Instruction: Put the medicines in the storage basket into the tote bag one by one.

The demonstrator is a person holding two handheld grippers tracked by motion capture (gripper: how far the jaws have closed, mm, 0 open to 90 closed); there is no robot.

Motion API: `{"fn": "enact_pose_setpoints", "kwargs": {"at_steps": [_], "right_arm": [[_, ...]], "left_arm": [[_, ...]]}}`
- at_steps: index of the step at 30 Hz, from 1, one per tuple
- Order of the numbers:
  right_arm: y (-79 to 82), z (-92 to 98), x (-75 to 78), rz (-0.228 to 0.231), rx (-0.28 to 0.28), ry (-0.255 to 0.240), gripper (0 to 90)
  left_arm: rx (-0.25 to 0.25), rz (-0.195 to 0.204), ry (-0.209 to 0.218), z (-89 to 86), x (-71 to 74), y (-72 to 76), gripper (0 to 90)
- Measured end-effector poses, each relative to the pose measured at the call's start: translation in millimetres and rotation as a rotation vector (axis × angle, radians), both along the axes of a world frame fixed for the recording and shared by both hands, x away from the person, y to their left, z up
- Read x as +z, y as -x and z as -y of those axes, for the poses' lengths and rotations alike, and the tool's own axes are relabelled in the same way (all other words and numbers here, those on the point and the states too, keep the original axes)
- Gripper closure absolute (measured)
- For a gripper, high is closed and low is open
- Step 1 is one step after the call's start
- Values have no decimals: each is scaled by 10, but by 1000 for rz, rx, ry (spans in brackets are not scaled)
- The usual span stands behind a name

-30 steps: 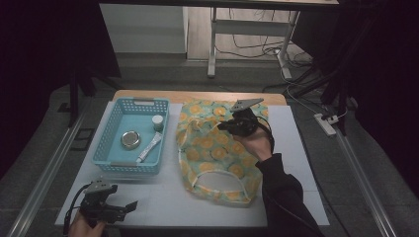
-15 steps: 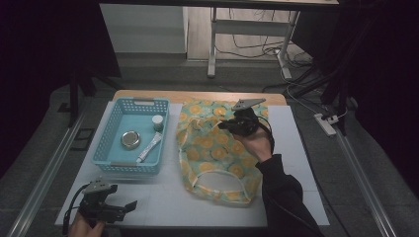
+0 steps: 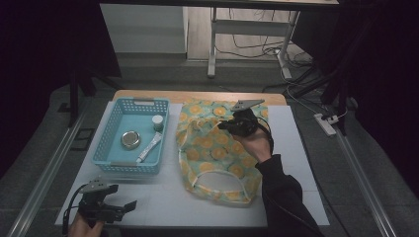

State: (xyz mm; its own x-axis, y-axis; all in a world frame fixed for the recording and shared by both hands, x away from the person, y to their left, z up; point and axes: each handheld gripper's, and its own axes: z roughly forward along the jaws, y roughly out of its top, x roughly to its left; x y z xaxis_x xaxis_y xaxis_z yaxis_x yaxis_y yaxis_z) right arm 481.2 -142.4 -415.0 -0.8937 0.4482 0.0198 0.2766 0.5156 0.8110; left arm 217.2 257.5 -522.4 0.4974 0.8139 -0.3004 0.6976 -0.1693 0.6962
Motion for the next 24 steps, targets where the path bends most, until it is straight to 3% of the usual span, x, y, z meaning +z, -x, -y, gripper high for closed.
{"fn": "enact_pose_setpoints", "kwargs": {"at_steps": [11,13,24], "right_arm": [[2,11,6,11,-2,-2,899],[3,14,9,12,-2,-2,899],[-10,28,4,8,-5,-2,899]], "left_arm": [[-19,36,15,-1,48,3,0],[-25,57,22,-6,53,5,0],[29,78,33,-57,148,8,0]]}}
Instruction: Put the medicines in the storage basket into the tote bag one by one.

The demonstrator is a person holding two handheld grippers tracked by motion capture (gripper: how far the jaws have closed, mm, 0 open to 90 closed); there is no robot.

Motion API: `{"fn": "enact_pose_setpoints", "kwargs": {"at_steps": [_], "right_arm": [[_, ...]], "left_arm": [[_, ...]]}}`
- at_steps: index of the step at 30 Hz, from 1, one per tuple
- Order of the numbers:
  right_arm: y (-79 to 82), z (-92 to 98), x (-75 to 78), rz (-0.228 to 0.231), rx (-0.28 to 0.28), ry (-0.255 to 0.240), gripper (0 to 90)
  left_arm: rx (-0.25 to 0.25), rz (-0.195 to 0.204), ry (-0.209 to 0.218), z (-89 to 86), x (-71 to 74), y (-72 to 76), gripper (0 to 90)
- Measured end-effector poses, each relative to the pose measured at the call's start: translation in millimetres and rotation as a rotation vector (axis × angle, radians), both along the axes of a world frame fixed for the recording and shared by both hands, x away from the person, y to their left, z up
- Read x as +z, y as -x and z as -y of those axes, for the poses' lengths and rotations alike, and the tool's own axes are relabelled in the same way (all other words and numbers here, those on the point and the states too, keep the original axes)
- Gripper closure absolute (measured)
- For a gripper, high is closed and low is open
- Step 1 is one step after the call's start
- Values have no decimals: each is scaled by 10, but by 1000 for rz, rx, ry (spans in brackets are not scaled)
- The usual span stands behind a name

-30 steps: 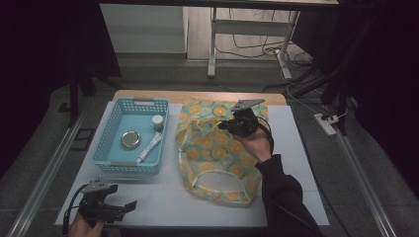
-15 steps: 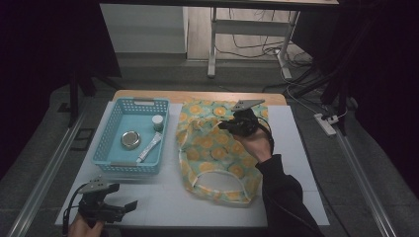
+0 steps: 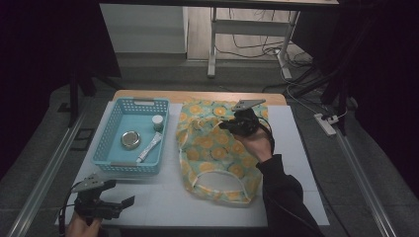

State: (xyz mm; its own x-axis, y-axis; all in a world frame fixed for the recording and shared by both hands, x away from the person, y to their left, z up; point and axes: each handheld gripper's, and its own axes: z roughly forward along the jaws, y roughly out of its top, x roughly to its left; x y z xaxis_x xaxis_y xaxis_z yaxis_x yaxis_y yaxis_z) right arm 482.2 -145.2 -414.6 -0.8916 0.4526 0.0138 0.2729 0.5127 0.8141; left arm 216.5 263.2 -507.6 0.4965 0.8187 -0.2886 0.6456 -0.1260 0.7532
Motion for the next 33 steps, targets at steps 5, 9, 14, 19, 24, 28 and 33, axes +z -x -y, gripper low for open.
{"fn": "enact_pose_setpoints", "kwargs": {"at_steps": [5,9,14,19,24,28,33], "right_arm": [[-5,6,-1,-5,0,-5,899],[-12,11,1,-6,0,-7,899],[-17,23,3,-10,-4,-11,899],[-14,13,-3,-12,-2,-8,899],[-10,15,1,-10,-1,-8,899],[-8,18,4,-7,0,-9,899],[-7,17,2,-6,1,-8,899]], "left_arm": [[-3,-5,2,-12,70,-20,10],[-10,-5,13,-31,120,-59,12],[-4,0,-7,-48,183,-110,2],[5,3,-4,-58,233,-199,3],[9,-1,1,-76,276,-314,0],[10,-6,-15,-83,293,-421,2],[-3,9,-24,-72,315,-539,3]]}}
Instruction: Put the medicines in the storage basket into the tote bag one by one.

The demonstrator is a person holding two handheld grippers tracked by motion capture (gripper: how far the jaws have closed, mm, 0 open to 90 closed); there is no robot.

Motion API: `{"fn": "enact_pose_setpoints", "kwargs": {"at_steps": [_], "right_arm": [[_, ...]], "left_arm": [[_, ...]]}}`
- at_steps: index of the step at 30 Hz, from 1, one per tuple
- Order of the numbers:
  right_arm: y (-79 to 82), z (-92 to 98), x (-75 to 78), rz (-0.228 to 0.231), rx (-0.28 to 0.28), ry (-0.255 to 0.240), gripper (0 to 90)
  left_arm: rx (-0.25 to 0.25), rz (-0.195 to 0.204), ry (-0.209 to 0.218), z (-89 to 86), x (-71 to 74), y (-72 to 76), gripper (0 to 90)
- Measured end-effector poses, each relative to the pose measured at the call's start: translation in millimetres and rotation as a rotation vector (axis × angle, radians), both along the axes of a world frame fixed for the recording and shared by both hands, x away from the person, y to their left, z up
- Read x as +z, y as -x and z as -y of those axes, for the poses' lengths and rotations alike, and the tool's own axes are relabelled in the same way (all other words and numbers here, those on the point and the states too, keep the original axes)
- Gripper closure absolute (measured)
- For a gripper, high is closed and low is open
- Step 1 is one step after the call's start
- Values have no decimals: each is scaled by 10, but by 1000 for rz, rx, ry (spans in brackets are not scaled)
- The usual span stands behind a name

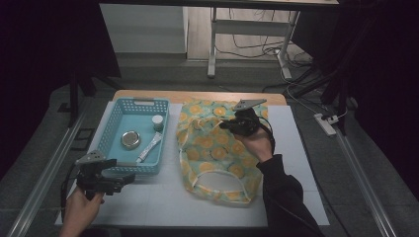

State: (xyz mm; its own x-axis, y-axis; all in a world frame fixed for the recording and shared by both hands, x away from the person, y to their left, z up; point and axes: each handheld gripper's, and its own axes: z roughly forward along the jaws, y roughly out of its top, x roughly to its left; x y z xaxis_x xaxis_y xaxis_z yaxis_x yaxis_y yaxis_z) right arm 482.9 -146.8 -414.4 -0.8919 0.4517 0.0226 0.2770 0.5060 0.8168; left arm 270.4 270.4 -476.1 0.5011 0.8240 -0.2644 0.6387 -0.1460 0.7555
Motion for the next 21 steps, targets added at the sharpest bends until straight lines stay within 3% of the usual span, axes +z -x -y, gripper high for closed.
{"fn": "enact_pose_setpoints", "kwargs": {"at_steps": [3,7,15,21], "right_arm": [[-4,2,-4,0,-1,1,899],[-9,0,-11,-2,-3,1,899],[-9,-1,-8,0,-5,3,899],[-3,-1,-1,2,-4,-1,899]], "left_arm": [[9,10,-15,-3,24,-61,1],[29,18,-4,-39,59,-157,0],[45,0,-43,-47,96,-411,0],[71,-37,-85,-64,98,-612,0]]}}
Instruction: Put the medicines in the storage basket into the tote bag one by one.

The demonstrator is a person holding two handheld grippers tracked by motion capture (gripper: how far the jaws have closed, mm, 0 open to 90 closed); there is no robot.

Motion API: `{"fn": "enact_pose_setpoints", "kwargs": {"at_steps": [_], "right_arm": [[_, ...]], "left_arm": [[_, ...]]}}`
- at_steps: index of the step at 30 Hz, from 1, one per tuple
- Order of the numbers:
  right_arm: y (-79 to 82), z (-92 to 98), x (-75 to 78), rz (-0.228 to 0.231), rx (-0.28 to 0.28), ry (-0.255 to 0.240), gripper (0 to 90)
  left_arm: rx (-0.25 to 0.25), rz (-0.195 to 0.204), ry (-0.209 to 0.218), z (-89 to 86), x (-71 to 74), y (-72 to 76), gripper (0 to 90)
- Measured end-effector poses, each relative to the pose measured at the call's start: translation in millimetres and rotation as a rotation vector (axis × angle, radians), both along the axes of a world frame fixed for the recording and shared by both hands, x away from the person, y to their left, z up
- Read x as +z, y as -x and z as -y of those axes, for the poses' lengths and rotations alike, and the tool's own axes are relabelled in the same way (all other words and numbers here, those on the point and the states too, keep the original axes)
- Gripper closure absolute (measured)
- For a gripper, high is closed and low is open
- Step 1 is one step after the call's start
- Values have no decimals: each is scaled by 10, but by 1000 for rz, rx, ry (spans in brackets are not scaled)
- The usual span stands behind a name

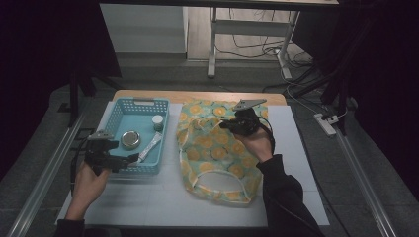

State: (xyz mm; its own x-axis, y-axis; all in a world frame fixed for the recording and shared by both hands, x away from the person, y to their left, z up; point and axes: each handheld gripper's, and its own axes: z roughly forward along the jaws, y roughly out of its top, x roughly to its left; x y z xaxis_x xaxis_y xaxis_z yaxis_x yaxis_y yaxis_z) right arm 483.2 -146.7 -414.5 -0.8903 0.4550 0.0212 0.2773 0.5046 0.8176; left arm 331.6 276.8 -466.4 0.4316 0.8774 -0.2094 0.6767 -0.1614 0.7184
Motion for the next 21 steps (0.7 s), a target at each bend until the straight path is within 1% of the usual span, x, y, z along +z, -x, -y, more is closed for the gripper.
{"fn": "enact_pose_setpoints", "kwargs": {"at_steps": [4,6,9,11,13,18,20,21], "right_arm": [[-2,5,1,1,-1,-1,899],[-2,6,2,0,1,-2,899],[-3,4,0,-1,-1,-3,899],[-4,1,-4,-2,1,-1,899],[-3,-3,-6,-3,1,0,899],[-1,-5,-5,-2,3,1,899],[-1,-3,-4,-2,4,2,899],[-1,-3,-4,-2,4,2,899]], "left_arm": [[30,-18,-26,-25,17,-136,0],[26,-24,-35,-42,23,-199,1],[10,-39,-19,-79,20,-296,0],[15,-41,-13,-95,15,-364,0],[25,-37,-14,-102,6,-426,0],[47,-49,-30,-110,-24,-569,0],[63,-72,-33,-130,-36,-632,0],[72,-92,-34,-140,-44,-664,0]]}}
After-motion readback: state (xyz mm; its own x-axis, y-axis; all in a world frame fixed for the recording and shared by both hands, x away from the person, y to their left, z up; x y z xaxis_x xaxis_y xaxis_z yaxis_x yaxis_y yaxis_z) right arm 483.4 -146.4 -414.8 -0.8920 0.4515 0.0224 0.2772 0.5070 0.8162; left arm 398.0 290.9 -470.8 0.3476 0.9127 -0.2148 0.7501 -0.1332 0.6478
